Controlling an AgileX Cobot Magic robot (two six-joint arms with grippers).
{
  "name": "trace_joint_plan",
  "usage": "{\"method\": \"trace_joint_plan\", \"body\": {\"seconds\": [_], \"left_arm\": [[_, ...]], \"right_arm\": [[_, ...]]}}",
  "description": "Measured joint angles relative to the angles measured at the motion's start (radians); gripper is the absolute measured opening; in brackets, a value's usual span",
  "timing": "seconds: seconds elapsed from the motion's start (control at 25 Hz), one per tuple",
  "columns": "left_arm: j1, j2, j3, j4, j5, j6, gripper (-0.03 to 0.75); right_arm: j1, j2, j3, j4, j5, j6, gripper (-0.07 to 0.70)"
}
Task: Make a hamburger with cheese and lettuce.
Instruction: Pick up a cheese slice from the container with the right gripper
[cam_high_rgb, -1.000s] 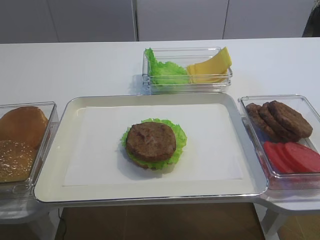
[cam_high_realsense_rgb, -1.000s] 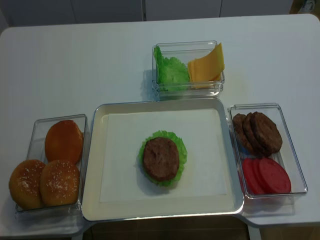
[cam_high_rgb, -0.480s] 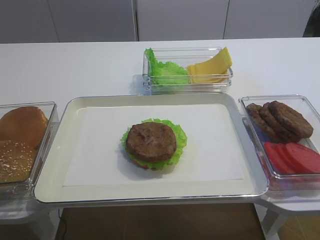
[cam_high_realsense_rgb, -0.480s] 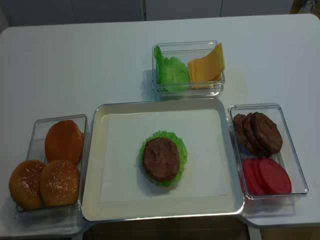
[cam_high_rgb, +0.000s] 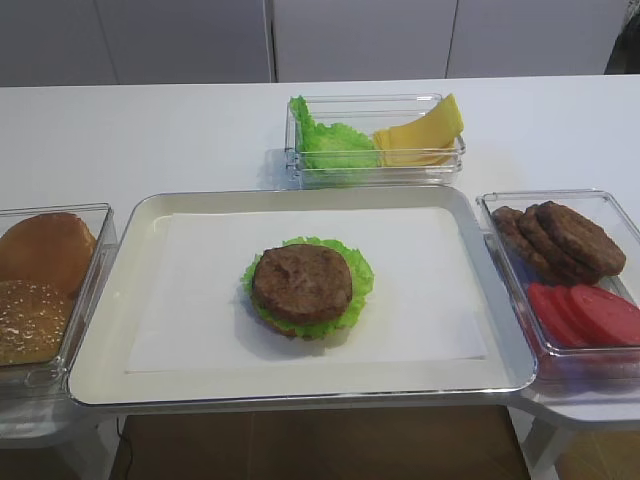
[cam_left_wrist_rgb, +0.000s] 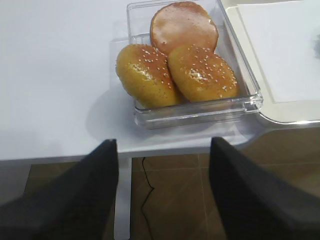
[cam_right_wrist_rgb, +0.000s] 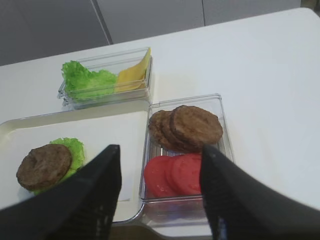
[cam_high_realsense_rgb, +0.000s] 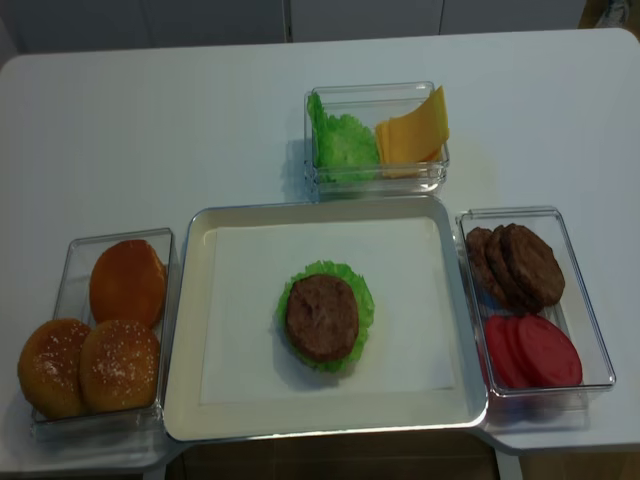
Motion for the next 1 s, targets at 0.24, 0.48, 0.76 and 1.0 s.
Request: {"method": "trace_joint_plan", "body": {"seconds": [0.24, 0.48, 0.76, 1.0], "left_arm": [[0.0, 0.0, 0.0, 0.0, 0.0, 0.0, 0.433], [0.0, 0.0, 0.0, 0.0, 0.0, 0.0, 0.433], [0.0, 0.0, 0.0, 0.0, 0.0, 0.0, 0.433], [0.0, 0.0, 0.0, 0.0, 0.0, 0.0, 0.433]], "right_arm": [[0.0, 0.281, -0.037, 0.067, -0.104, 0.001, 0.403], [0.0, 0.608, -0.14, 0.131, -0.206, -0.05, 0.403], [0.0, 0.973, -0.356, 0.195, -0.225, -0.192, 0.403], [0.0, 1.299, -0.595, 0.339, -0.231, -0.341, 0.381]]}}
